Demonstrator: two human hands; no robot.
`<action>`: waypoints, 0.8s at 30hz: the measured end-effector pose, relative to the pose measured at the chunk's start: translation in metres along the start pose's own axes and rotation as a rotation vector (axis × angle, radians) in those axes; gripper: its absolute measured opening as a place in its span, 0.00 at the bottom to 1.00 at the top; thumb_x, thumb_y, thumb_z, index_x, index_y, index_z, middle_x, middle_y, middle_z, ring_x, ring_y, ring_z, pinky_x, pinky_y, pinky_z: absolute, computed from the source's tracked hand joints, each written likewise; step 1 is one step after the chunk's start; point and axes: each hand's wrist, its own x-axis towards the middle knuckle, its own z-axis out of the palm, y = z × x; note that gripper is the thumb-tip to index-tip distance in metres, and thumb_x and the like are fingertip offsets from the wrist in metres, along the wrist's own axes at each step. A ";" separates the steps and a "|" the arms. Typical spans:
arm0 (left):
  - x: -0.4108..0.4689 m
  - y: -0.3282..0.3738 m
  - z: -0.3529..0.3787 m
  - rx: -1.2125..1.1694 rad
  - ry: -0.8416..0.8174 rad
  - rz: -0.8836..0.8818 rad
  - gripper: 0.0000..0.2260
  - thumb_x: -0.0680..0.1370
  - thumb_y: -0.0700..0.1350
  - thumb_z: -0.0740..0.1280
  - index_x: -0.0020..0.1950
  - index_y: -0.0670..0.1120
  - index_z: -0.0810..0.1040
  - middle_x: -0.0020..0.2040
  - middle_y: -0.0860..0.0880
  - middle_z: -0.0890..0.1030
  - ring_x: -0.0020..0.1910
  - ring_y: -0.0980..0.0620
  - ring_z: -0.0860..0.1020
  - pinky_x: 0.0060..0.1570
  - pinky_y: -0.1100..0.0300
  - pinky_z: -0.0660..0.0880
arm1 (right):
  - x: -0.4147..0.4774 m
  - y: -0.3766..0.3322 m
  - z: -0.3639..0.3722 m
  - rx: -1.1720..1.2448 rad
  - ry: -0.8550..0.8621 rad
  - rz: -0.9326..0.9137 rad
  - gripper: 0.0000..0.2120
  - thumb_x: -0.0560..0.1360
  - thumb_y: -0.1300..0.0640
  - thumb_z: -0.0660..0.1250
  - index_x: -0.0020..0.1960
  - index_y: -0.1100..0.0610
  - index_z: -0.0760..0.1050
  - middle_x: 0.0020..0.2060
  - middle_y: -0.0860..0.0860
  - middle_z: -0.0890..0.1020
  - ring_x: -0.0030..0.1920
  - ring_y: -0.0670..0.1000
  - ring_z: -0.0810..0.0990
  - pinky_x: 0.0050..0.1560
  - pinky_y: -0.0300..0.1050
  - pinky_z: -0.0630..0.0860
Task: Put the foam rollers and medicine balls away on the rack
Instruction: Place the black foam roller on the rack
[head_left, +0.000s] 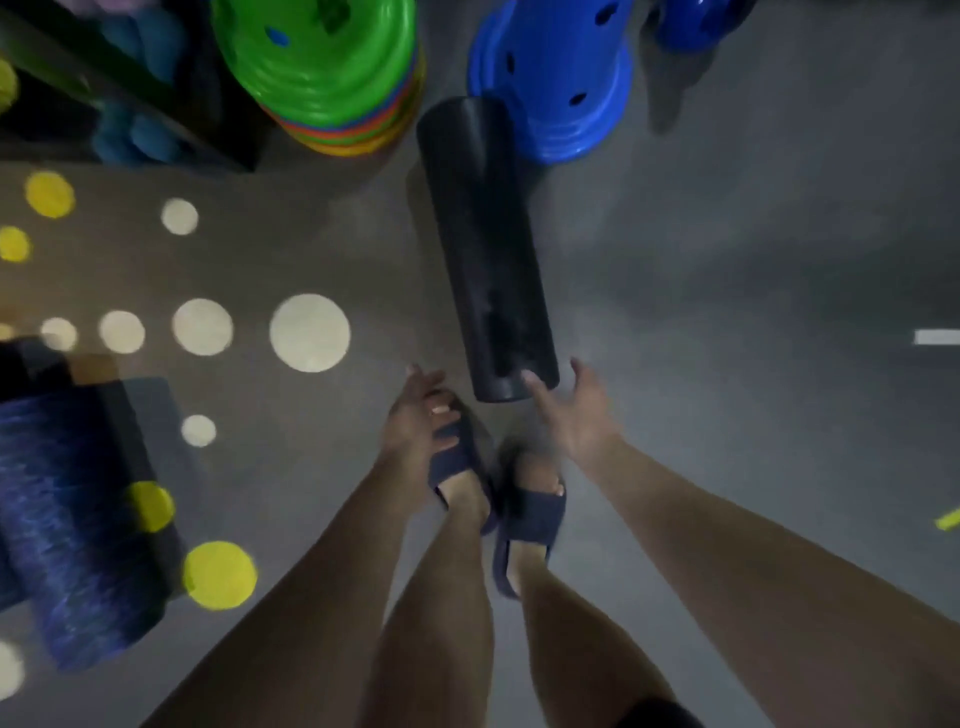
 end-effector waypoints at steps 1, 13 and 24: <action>0.036 -0.008 0.007 0.014 0.040 -0.005 0.23 0.85 0.59 0.51 0.68 0.45 0.74 0.49 0.47 0.77 0.43 0.51 0.75 0.48 0.55 0.75 | 0.034 0.004 0.015 -0.018 0.000 -0.051 0.46 0.68 0.28 0.71 0.77 0.54 0.64 0.71 0.56 0.73 0.71 0.58 0.72 0.73 0.55 0.68; 0.062 -0.029 -0.022 -0.108 -0.070 -0.142 0.24 0.79 0.65 0.62 0.61 0.47 0.79 0.56 0.43 0.82 0.50 0.44 0.80 0.43 0.53 0.79 | 0.041 0.009 0.052 0.139 -0.123 -0.062 0.39 0.56 0.42 0.86 0.62 0.52 0.78 0.52 0.47 0.85 0.48 0.38 0.84 0.49 0.35 0.82; -0.435 0.112 -0.217 -0.066 -0.035 0.178 0.23 0.75 0.64 0.70 0.56 0.48 0.71 0.51 0.48 0.82 0.50 0.47 0.81 0.46 0.52 0.78 | -0.415 -0.271 -0.090 -0.066 -0.554 -0.188 0.27 0.65 0.33 0.77 0.54 0.51 0.80 0.43 0.45 0.86 0.45 0.45 0.85 0.48 0.44 0.82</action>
